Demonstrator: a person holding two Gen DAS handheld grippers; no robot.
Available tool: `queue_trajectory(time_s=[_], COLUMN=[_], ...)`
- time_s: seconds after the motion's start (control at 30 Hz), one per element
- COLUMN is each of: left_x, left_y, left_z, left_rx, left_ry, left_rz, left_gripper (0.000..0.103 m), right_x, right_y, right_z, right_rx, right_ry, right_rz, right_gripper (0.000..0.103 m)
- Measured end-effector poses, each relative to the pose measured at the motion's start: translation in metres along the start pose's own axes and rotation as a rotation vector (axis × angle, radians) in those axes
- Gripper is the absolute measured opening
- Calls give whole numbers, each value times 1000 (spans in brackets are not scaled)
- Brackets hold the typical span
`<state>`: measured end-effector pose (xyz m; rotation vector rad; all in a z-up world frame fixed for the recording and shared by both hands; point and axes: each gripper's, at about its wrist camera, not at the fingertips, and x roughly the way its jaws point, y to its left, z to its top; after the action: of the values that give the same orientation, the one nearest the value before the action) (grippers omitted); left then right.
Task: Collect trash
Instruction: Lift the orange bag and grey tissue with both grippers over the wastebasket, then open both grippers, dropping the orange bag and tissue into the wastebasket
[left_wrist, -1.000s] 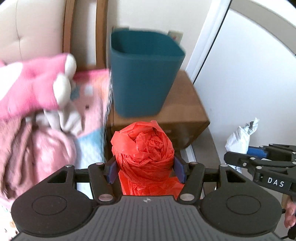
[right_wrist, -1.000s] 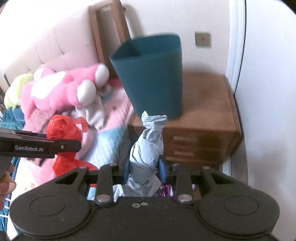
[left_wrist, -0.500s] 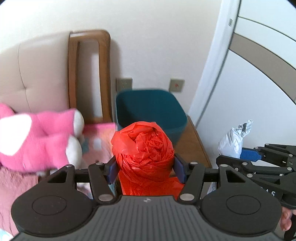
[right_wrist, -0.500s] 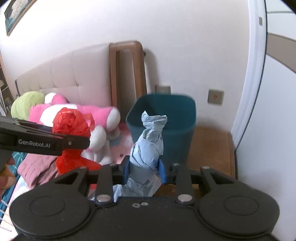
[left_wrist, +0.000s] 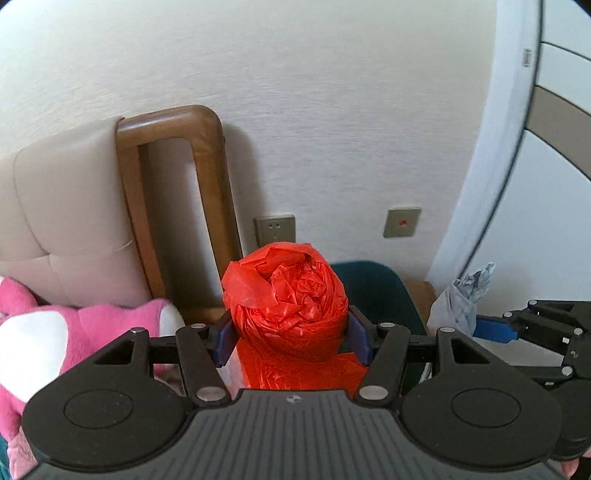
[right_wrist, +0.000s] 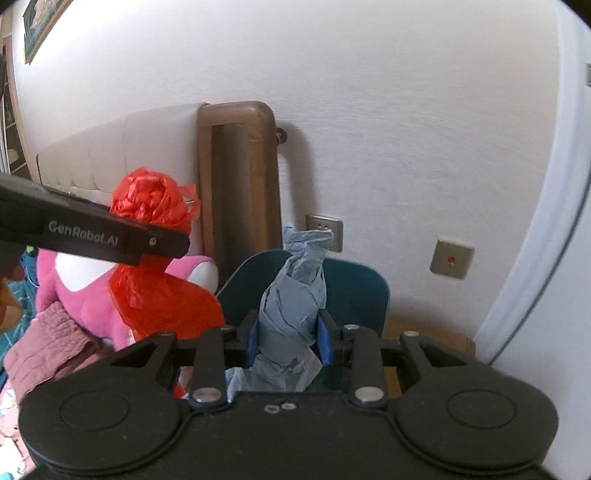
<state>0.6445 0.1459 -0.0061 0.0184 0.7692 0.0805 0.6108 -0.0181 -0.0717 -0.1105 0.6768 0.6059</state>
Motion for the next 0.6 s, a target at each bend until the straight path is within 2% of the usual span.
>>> queue_trajectory(time_s=[0.13,0.3,0.5,0.6], left_x=[40,95,142,163], left_y=[-4,-16,-24,-28], left_z=[19,25,2,-15], left_rx=[0,31,39,51], left_ry=[33,98,213,271], left_rz=[17,39,18,16], left_gripper=[60,60,60,60], right_x=[38,81,118,130], right_y=[-17,-24,-32,-26], right_z=[15,15,-3,-18], right_rx=[-19,-100,-92,-134], right_ry=[25,67,149,197], right_rz=[10,17,41,47], right_gripper=[31,31,31,31])
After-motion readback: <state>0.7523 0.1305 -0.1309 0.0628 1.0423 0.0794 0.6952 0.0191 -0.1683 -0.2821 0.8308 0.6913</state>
